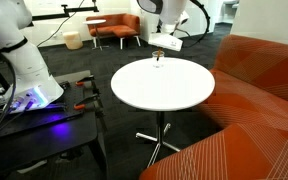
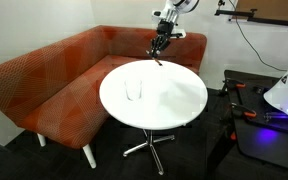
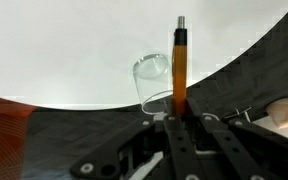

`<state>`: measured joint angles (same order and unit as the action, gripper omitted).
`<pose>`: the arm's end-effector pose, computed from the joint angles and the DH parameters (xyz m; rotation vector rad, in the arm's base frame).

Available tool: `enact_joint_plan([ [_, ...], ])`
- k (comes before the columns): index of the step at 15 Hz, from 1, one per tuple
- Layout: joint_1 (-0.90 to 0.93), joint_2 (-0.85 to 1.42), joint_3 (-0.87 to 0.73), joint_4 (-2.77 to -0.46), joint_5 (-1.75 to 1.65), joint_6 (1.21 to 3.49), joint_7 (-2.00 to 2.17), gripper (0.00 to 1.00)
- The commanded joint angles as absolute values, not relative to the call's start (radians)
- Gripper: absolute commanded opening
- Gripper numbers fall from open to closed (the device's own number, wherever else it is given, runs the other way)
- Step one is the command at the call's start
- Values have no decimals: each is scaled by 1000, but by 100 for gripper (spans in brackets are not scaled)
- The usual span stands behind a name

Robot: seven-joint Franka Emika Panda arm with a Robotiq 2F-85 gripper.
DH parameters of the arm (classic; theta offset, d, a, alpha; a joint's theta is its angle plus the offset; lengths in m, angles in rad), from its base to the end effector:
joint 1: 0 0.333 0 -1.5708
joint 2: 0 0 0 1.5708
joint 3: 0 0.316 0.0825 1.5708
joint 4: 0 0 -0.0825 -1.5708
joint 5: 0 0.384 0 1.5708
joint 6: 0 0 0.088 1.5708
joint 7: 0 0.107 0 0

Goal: Take the pen out of the glass and set it on the table

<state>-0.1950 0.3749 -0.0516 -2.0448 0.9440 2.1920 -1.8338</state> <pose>0.5704 -0.1132 0.2486 -2.2853 -1.1431 -0.6357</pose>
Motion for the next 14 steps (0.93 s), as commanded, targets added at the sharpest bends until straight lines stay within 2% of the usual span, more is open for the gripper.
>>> enact_joint_plan([
  [1,-171,411,-67,-2024,916,2242,-1686,6],
  [6,-165,470,-64,-1996,806,2287,-1449,8],
  [8,-171,485,-56,-1981,769,2281,-1381,12],
  [10,-175,493,-50,-1967,733,2271,-1320,40],
  [14,-176,475,-34,-1968,668,2270,-1228,69],
])
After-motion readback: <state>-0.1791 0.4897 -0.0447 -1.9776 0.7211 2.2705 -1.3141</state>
